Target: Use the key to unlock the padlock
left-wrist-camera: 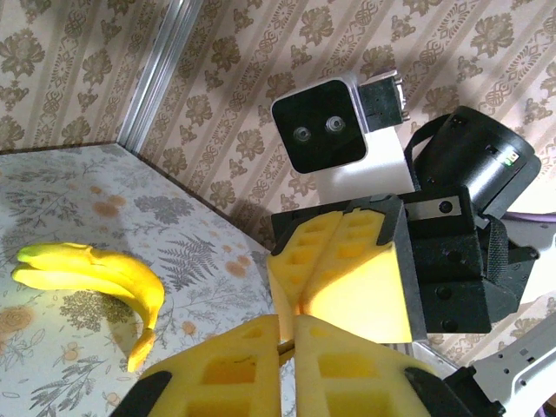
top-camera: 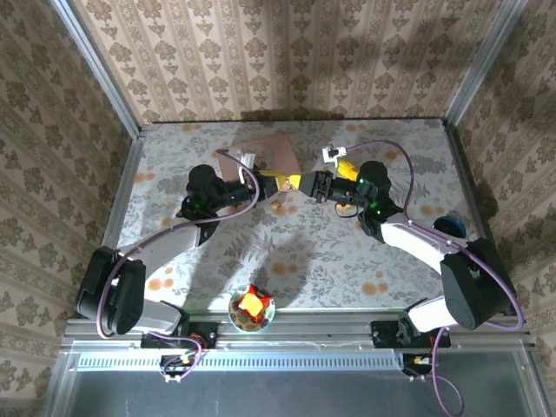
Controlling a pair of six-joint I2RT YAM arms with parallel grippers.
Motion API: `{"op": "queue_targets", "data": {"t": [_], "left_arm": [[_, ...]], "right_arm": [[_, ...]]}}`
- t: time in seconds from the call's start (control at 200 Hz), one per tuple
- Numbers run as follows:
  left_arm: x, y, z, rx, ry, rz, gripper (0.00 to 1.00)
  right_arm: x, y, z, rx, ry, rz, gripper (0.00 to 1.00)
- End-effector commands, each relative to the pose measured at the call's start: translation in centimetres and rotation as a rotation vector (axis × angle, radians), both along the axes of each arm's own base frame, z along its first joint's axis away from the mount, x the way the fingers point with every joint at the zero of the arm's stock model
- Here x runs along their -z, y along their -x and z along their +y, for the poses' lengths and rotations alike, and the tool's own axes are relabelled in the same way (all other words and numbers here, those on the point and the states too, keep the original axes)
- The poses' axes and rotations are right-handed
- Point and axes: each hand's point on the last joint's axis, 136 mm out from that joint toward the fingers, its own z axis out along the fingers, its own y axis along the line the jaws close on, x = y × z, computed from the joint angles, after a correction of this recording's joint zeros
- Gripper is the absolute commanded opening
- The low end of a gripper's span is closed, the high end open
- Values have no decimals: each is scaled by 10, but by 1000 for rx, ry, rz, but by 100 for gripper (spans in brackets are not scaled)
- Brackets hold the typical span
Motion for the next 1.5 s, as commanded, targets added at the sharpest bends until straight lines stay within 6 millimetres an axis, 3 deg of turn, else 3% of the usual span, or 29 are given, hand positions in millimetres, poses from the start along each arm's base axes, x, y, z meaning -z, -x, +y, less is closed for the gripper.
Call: {"op": "queue_targets", "data": {"t": [0.0,0.18,0.315,0.335,0.4,0.455,0.72,0.96,1.495], "left_arm": [[-20,9,-5,32,31,-64,2],[-23,12,-4,33,25,-89,0],[-20,17,2,6,-78,-130,0],[-18,18,2,1,-107,-136,0],[-16,23,6,-15,-216,-166,0],[-13,30,8,-25,-318,-192,0],[-15,59,7,65,-578,-211,0],[-34,73,-7,142,-505,-229,0],[-46,83,-10,192,-443,-244,0]], "right_arm": [[-19,10,10,-54,-14,-68,0],[-16,9,11,-52,2,-59,0],[-5,6,8,-23,86,-42,22],[-15,11,5,-14,89,-72,25],[-13,13,-1,14,138,-91,36],[-12,16,-7,38,175,-109,40],[-29,44,-23,63,185,-259,40],[-41,73,-25,1,131,-391,38],[-45,80,-4,-119,101,-406,38]]}}
